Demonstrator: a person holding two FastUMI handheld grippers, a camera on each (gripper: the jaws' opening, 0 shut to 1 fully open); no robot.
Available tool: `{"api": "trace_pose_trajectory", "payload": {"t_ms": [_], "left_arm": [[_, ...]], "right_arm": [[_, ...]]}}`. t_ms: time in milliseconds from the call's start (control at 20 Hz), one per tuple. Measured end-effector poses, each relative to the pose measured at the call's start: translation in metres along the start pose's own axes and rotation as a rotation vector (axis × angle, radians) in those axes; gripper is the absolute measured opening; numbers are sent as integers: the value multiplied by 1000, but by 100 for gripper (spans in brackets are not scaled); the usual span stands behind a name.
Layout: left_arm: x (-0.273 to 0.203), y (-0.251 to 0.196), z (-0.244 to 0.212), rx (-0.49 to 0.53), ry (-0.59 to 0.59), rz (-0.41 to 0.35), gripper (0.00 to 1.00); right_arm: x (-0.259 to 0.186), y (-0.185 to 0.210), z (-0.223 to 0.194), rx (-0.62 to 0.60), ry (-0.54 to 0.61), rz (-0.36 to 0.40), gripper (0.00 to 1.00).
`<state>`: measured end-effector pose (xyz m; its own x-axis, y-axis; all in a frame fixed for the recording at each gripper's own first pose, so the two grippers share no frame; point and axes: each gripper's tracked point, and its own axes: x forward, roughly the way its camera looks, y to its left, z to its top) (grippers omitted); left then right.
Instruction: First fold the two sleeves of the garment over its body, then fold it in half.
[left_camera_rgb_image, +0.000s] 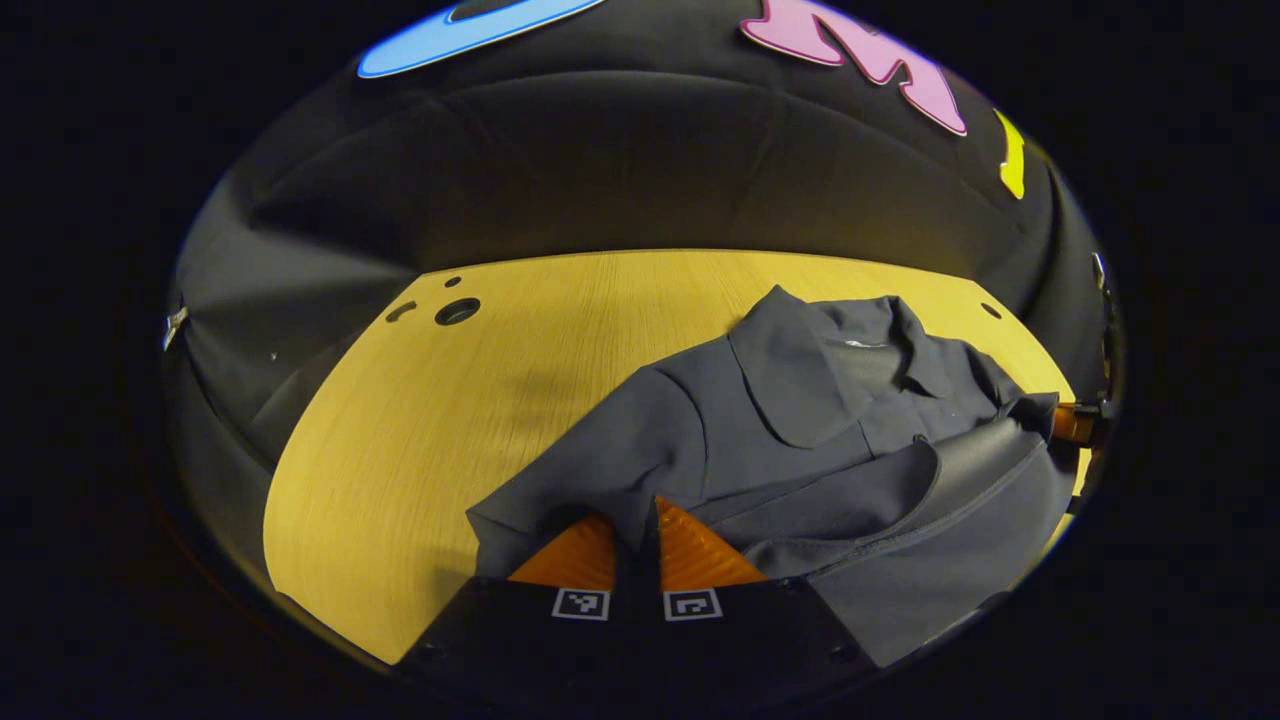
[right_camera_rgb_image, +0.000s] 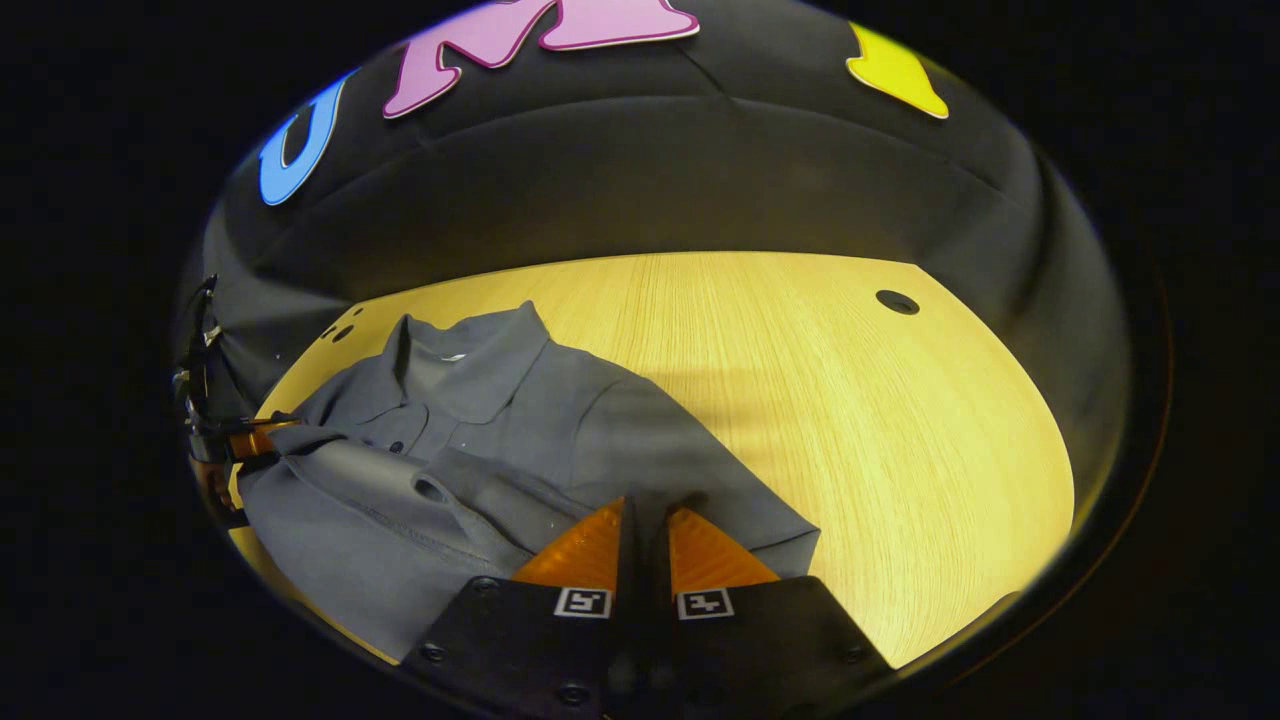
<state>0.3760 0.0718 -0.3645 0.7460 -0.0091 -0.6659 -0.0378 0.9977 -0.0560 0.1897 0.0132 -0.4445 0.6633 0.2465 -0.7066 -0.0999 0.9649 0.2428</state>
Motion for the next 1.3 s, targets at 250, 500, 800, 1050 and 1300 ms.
{"api": "trace_pose_trajectory", "payload": {"t_ms": [250,500,800,1050,1300], "left_arm": [[0,-1,0,-8,0,5,9],[-1,1,0,88,29,63,22],[-11,11,6,217,27,182,46],[-39,9,24,244,-50,190,81],[-94,-12,54,237,-185,116,84]], "right_arm": [[-3,-13,0,-4,8,-64,39],[-13,-23,-1,127,28,-90,92],[-40,-20,-2,120,19,-86,96],[-73,-20,14,117,-31,-88,99],[-117,-9,31,126,-93,-61,99]]}}
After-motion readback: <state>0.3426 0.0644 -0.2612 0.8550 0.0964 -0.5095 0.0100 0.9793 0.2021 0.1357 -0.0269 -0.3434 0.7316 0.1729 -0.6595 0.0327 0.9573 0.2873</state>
